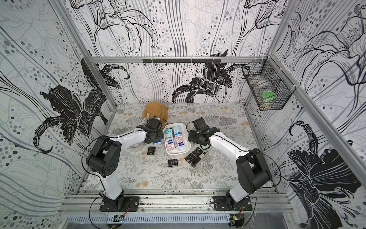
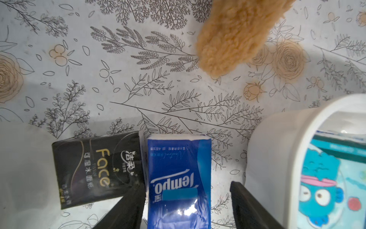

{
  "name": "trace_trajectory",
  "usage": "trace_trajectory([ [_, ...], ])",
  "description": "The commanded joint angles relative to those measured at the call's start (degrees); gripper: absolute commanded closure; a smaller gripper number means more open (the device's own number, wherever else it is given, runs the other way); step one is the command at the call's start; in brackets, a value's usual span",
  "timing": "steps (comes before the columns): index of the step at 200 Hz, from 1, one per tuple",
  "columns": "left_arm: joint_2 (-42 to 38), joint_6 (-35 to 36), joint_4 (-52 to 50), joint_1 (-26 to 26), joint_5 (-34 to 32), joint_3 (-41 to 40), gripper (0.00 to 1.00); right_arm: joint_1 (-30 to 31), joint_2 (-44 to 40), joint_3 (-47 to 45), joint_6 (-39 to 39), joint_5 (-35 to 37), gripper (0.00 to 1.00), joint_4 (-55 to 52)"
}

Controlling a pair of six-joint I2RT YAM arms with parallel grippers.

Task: Put the pocket tissues into the storage box
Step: Pick up the pocket tissues from the center of the board.

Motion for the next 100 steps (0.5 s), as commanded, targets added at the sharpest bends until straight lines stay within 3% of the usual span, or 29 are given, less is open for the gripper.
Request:
trace_trajectory([
  [1,1.38,1.03,0.60,0.33,0.20,1.25,0.27,-0.38,-1.42,-0.94,-0.98,1.26,0.24,-1.35],
  [70,3.18,1.47,0.15,0.33,-0.50,1.06,0.28,-0.57,-1.34,-1.39,-1.02,1.21,0.23,-1.27],
  [100,3.79,1.85,0.80,0.33,0.10,1.35,0.35,-0.62,-1.51,-1.56,-1.01,1.35,0.24,-1.36],
])
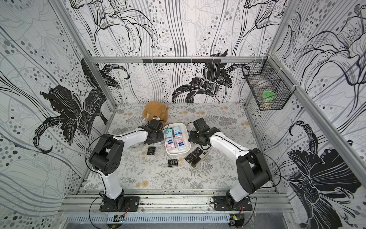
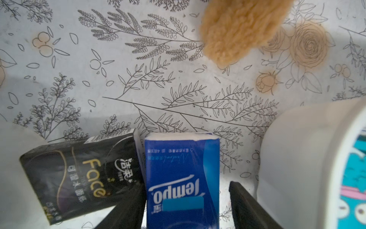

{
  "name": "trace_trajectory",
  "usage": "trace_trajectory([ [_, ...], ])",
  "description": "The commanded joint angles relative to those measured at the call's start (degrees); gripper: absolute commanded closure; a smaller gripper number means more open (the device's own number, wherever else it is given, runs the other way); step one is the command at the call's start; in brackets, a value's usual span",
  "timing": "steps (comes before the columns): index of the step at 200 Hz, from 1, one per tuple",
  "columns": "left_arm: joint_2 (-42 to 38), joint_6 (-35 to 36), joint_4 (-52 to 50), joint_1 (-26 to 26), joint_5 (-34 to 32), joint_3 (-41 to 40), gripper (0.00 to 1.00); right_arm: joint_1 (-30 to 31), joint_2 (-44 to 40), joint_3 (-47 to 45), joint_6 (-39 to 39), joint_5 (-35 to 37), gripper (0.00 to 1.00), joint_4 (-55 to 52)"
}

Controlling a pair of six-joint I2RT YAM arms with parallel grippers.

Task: Put the pocket tissues into the storage box
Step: Pick up the pocket tissues from the center of the board.

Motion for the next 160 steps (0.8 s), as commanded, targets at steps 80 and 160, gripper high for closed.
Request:
trace_trajectory([
  [80,3.02,2.28,0.09,0.39,0.44,2.42,0.37,-0.36,-2.39,-1.44,-0.77,1.61,0.23,-1.34],
  [160,0.24,2.28,-1.43,0.74,0.49,4.26,0.56,-0.34,-2.94,-0.75,-0.68,1.92,0.23,-1.69],
])
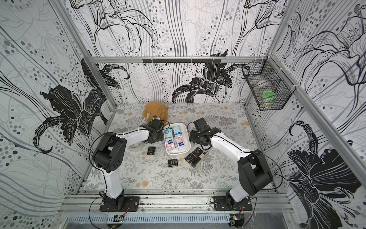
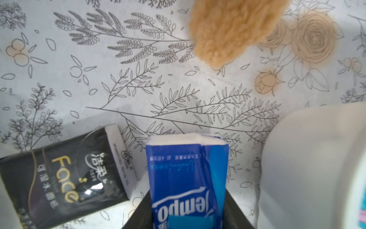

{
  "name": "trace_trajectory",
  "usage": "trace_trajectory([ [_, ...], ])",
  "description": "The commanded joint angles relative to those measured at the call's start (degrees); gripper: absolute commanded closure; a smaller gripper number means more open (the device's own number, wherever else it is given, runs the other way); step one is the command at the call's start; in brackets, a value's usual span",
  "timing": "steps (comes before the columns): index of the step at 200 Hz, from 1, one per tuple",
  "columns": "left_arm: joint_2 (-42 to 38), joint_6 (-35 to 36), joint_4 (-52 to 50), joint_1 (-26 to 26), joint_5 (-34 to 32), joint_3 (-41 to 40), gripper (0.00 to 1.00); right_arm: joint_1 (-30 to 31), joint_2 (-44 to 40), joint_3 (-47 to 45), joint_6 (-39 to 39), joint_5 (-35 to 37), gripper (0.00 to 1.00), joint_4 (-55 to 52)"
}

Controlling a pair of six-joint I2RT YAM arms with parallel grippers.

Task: Put the pocket tissues into the storage box
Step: Pick up the pocket tissues from the center of the board, then place the pocket tissues in the storage box.

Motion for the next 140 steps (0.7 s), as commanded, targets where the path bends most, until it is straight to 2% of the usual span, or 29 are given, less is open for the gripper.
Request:
trace_trajectory([
  [1,-2.48,0.37,-1.11,0.52,-0.21,1.79,0.56,-0.29,-1.59,-0.30,-0.71,1.24,0.23,-1.67],
  [59,-13.63,-0.95,-3.38,0.51,-0.79,-2.15,0.55,-0.29,-2.00,-0.13,0.00,0.76,0.23,-0.97],
  [108,-25.32,-5.27,-1.40,0.11,6.03,-10.57,0.55,-0.31,-2.07,-0.98,0.47,-0.29,0.23,0.04],
  [140,-31.17,-9.94,0.54,-2.82,8.50,-14.62,0.55,-0.29,-2.67,-1.78,0.99,-0.43,0.23,0.65],
])
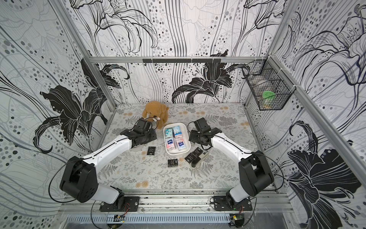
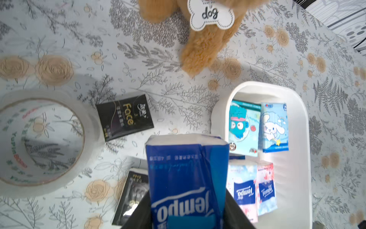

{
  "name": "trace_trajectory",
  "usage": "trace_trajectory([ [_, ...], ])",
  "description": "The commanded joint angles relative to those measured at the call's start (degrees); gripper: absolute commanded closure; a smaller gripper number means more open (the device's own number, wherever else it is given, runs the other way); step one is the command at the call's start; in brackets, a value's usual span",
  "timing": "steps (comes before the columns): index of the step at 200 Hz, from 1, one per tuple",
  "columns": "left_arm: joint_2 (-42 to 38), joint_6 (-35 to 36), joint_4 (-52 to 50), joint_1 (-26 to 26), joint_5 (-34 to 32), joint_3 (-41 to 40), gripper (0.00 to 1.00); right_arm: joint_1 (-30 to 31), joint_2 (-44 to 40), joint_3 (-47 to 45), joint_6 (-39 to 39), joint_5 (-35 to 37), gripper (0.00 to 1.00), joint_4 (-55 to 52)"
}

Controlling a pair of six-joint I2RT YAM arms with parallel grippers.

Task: Put the pocket tissues into the storage box
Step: Place the pocket tissues in the storage box.

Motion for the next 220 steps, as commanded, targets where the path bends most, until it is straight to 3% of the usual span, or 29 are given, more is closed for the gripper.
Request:
trace_trajectory([
  [1,-3.56,-4.56,2.85,-2.16,3.30,-2.07,0.55,-0.29,-1.83,-1.50,0.89,-0.30,0.23,0.33],
  [52,-4.34,-9.81,4.99,-11.34,2.29,-0.51,0.54,-0.34,-2.69,-2.69,1.66,-0.43,0.23,1.07],
  [108,4.57,-10.92,5.77,-19.76,2.32,5.92,0.54,-0.29,-4.50,-3.99,1.74,0.65,0.23,0.80],
  [171,18.83,-12.52,-0.23,-23.63,-3.07,17.11,0.54,-0.30,-6.72,-5.90,1.87,1.99,0.23,0.52],
  [220,24.13,-13.18,-3.24,-23.82,-7.40,20.74,0.53,-0.39,-8.04,-6.89,1.61,2.94,0.23,0.12],
])
